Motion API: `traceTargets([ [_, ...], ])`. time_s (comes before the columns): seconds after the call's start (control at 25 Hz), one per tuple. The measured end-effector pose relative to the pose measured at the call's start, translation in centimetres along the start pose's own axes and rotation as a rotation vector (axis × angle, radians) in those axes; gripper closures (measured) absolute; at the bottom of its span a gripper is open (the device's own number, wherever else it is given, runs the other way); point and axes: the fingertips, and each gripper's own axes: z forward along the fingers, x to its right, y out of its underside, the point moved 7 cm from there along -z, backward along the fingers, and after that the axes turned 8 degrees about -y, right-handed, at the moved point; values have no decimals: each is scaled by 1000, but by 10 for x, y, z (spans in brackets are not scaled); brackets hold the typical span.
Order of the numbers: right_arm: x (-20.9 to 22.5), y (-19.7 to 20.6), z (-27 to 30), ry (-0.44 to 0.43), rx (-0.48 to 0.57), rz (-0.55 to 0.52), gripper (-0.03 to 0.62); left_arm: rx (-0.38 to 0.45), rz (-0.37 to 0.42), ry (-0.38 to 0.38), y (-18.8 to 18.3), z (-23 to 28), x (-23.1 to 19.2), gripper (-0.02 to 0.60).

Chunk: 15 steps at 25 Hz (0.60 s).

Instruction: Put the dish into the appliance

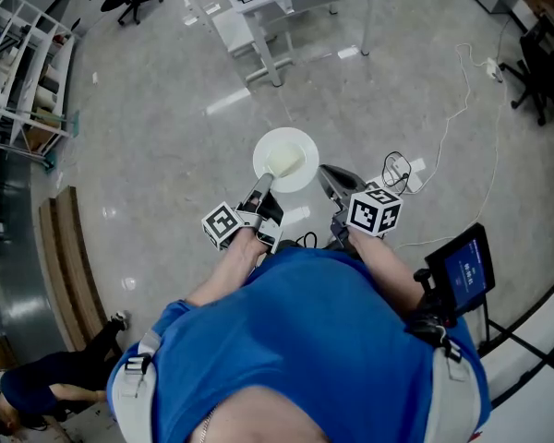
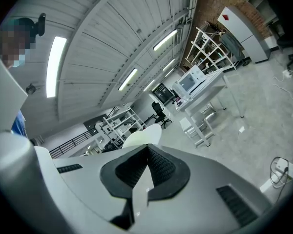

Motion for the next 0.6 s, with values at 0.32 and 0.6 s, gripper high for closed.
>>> traceTargets([
  [0.32,3,-3,-3,2,-5,-13,592,1,-1,12,3,2,4,563],
  [0.6,29,-23,-30,6,3,0,592,-1,-3,5,29,30,20,563],
])
